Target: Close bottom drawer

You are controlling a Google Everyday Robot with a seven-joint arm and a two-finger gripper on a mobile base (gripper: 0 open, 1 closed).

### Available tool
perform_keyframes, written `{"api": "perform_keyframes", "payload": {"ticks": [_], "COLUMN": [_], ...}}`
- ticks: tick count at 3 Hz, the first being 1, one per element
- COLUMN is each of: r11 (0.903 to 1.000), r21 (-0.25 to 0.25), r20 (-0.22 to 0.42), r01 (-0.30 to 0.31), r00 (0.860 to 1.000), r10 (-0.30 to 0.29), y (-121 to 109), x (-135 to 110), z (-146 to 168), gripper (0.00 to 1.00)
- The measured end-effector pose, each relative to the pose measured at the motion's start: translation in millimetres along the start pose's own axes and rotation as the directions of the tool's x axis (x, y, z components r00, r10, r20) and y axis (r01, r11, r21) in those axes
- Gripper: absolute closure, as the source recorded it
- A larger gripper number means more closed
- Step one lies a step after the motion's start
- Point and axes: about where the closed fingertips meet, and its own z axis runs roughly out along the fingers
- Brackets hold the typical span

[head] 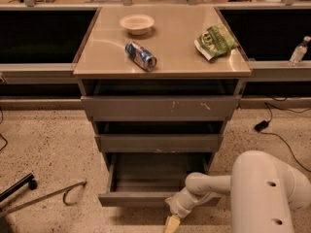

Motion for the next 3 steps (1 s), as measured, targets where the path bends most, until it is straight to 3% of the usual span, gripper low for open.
{"api": "perform_keyframes", "payload": {"ticks": [1, 2, 3], "r11": [0.9999, 0.9992, 0.9992], "r21": [-0.015, 0.019, 0.019], "r20": [0.028, 0.1, 0.1], "r01": [0.003, 0.035, 0.035], "r00": [1.0, 0.994, 0.994], "r10": [-0.003, -0.037, -0.037], "y": [-8, -51, -51], "x": [-3, -27, -27], "z": [2, -9, -9], "gripper": [0.0, 0.0, 0.0]}}
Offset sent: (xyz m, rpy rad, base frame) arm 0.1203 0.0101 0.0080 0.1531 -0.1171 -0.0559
